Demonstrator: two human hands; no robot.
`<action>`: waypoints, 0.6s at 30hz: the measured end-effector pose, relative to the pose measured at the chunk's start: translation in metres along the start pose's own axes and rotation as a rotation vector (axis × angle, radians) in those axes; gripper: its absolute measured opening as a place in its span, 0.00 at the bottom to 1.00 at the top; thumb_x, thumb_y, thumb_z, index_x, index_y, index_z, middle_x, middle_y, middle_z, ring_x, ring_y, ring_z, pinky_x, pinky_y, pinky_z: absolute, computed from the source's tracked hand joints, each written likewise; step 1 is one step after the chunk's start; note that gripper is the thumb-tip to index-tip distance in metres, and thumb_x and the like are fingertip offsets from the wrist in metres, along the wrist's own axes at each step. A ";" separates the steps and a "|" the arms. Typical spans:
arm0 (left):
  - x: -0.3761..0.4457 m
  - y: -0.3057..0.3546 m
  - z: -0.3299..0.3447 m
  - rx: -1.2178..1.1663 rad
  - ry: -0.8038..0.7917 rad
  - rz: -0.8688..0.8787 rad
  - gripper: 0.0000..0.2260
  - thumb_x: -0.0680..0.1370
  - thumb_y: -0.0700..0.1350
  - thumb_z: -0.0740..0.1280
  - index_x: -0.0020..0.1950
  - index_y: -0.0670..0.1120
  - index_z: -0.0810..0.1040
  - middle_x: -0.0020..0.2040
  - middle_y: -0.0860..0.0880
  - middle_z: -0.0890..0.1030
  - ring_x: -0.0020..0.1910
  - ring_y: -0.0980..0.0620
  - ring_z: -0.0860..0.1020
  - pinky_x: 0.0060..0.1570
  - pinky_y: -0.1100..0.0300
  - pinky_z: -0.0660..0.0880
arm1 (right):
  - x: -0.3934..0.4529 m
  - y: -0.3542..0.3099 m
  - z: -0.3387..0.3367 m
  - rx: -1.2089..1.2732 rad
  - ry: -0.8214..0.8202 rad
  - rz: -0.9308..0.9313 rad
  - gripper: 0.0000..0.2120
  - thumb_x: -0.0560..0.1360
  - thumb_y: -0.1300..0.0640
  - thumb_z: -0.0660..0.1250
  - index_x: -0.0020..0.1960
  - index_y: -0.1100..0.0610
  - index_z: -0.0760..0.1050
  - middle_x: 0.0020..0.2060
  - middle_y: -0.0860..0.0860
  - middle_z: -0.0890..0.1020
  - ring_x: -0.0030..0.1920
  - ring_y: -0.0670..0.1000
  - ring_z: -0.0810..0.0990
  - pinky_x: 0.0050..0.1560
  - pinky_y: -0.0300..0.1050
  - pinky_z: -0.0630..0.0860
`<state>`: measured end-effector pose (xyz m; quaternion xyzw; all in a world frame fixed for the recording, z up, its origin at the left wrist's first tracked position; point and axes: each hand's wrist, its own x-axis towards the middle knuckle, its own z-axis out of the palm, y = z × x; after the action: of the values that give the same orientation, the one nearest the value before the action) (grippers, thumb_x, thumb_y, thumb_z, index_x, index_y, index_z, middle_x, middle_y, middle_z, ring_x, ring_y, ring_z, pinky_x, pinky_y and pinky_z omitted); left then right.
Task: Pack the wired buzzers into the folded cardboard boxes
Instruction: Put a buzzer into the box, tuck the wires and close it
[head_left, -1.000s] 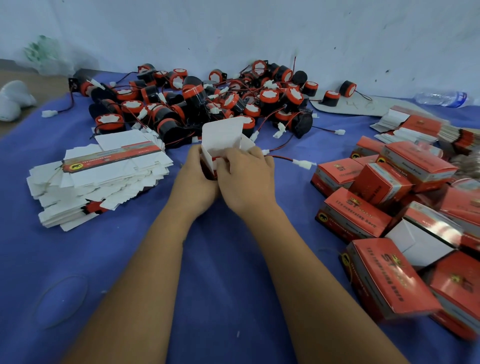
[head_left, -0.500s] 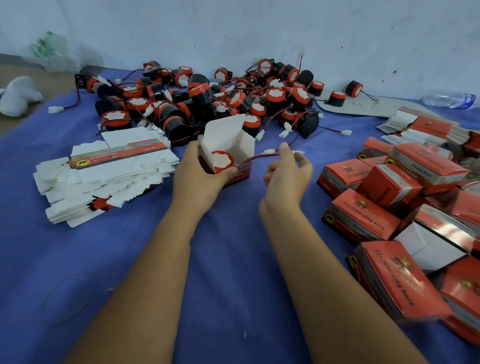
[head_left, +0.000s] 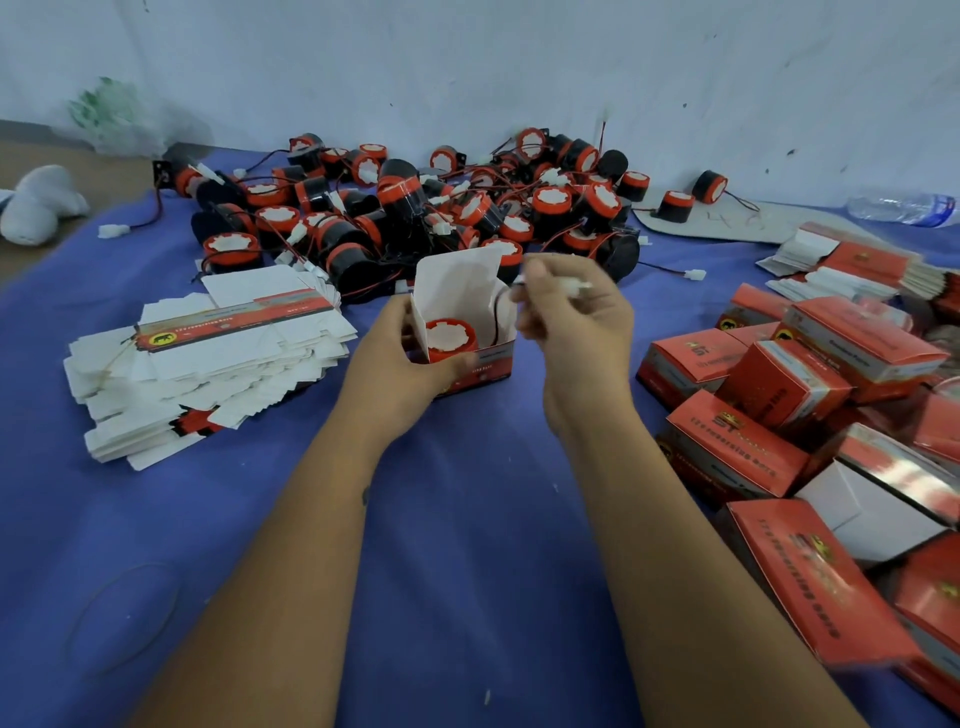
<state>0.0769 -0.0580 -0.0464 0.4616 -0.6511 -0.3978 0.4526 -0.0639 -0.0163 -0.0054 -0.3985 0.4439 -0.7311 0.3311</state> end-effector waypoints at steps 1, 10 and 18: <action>0.000 0.000 0.000 -0.007 -0.003 -0.001 0.24 0.71 0.45 0.77 0.61 0.56 0.71 0.53 0.62 0.78 0.49 0.67 0.76 0.39 0.78 0.72 | -0.003 0.000 0.004 -0.061 -0.077 -0.028 0.06 0.77 0.62 0.68 0.44 0.54 0.81 0.37 0.51 0.82 0.36 0.46 0.78 0.39 0.37 0.77; -0.001 0.000 -0.006 -0.021 -0.119 0.008 0.24 0.70 0.46 0.78 0.61 0.60 0.72 0.56 0.60 0.80 0.52 0.67 0.78 0.43 0.75 0.74 | -0.003 0.018 0.003 -0.694 -0.070 -0.198 0.07 0.76 0.57 0.70 0.52 0.48 0.84 0.43 0.43 0.80 0.49 0.50 0.72 0.56 0.53 0.74; 0.001 -0.001 -0.004 0.008 -0.092 0.026 0.25 0.71 0.47 0.78 0.64 0.57 0.71 0.60 0.57 0.78 0.57 0.63 0.76 0.49 0.70 0.74 | 0.004 0.026 -0.009 -0.945 -0.097 -0.437 0.17 0.75 0.61 0.68 0.63 0.52 0.76 0.43 0.50 0.81 0.48 0.51 0.71 0.52 0.39 0.61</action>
<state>0.0808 -0.0598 -0.0463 0.4360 -0.6789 -0.4100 0.4253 -0.0701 -0.0258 -0.0305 -0.6210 0.6160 -0.4841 -0.0251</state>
